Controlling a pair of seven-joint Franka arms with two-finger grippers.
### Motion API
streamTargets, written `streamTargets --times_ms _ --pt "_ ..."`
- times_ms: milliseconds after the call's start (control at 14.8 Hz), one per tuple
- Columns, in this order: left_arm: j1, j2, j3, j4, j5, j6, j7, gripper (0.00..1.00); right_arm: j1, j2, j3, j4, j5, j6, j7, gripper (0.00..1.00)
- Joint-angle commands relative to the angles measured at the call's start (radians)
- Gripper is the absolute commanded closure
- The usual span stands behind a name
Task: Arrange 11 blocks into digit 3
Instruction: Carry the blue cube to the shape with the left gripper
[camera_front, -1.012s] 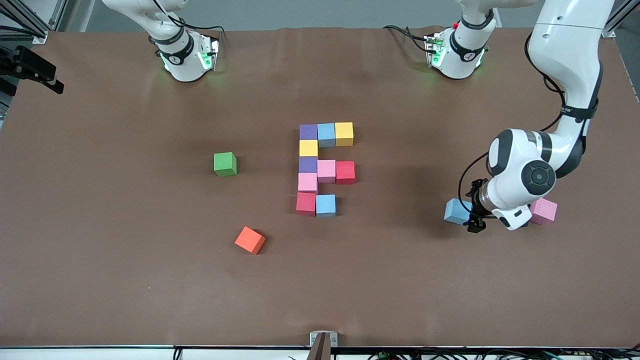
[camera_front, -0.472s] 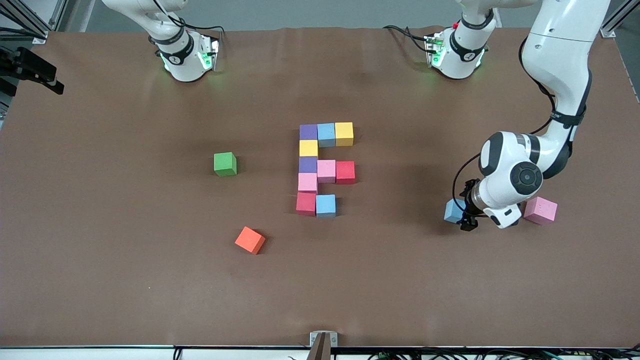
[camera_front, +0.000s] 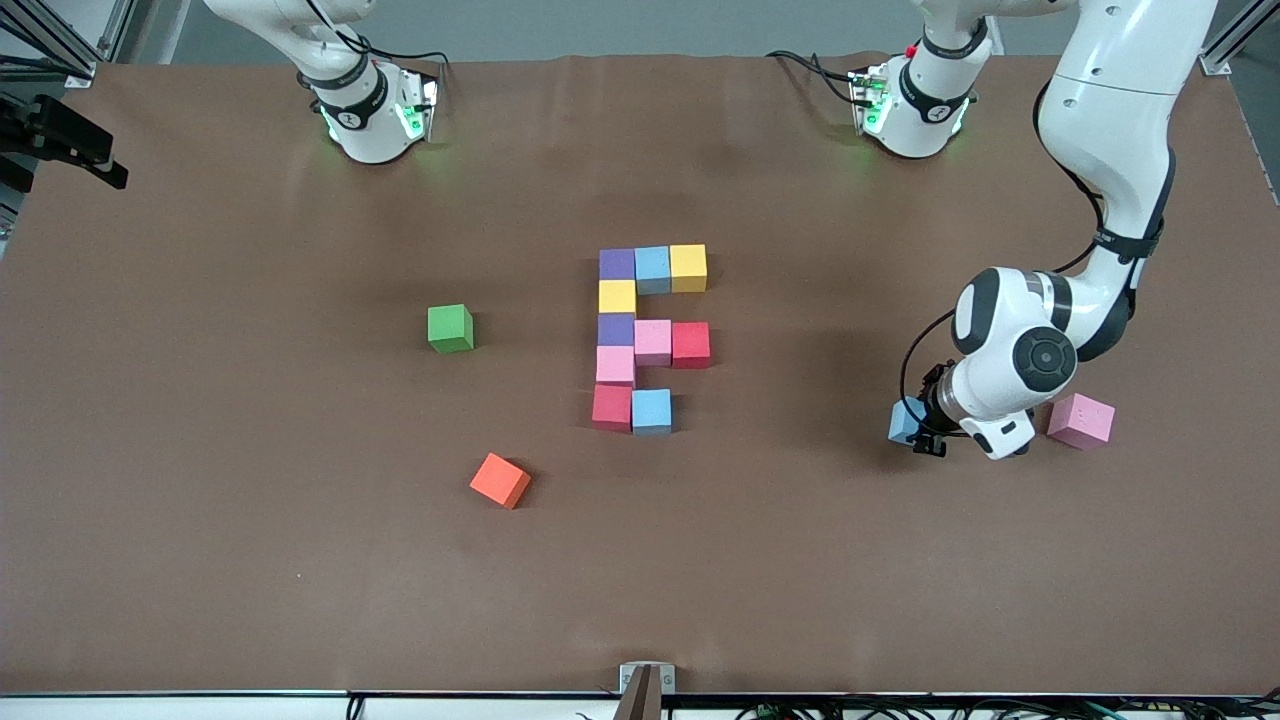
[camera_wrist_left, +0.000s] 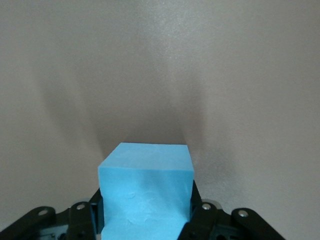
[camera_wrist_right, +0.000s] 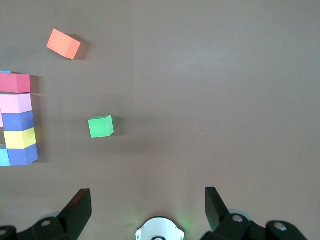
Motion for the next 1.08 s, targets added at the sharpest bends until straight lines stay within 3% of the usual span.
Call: streamTargets --times_ms 0,135,742,1012 --pt "-0.043 -0.005 0.001 0.041 -0.004 -0.024 -0.054 0.71 0.0 -0.031 0.002 -0.032 -0.007 0.004 0.009 0.0" --pt "-0.092 -0.004 0.001 0.096 -0.004 -0.068 -0.131 0.83 0.0 -0.031 0.002 -0.032 -0.007 0.002 0.009 0.0" --pt "-0.289 0.134 0.001 0.378 -0.005 -0.183 -0.501 0.81 -0.002 -0.031 0.002 -0.031 -0.007 0.011 0.008 0.0" --pt "-0.354 0.177 0.001 0.435 -0.007 -0.213 -0.62 0.81 0.0 -0.031 0.002 -0.031 -0.007 0.011 0.008 0.0"
